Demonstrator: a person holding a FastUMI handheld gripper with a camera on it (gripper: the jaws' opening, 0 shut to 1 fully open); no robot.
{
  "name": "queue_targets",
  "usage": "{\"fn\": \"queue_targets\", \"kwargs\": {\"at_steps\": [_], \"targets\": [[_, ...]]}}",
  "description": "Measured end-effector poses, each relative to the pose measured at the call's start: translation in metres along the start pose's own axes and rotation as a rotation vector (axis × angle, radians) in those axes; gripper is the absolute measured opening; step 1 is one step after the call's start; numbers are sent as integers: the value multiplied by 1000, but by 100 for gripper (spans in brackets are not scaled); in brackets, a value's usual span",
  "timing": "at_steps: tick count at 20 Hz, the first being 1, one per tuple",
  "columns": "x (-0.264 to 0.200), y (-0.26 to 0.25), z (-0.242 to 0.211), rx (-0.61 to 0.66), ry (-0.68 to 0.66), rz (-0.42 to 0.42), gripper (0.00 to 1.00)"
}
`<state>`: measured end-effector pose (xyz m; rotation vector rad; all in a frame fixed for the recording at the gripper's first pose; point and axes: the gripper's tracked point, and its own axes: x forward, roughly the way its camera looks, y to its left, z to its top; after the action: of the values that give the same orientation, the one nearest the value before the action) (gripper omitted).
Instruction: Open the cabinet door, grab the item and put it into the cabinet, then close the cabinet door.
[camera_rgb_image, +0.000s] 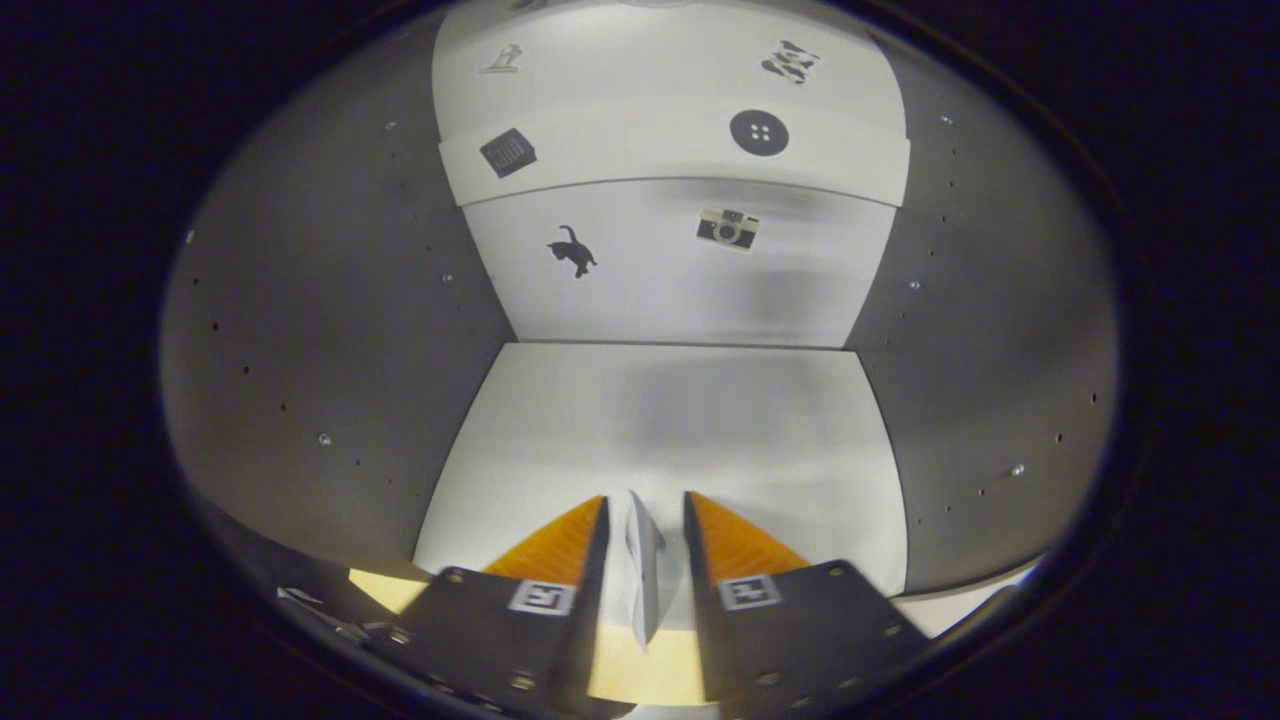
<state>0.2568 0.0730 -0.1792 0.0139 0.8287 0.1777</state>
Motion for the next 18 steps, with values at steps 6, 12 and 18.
{"fn": "queue_targets", "kwargs": {"at_steps": [6,12,18], "targets": [[-22,2,30,68,-168,32,99],[-99,2,51,130,-395,22,99],[-197,12,22,96,-547,-34,99]]}}
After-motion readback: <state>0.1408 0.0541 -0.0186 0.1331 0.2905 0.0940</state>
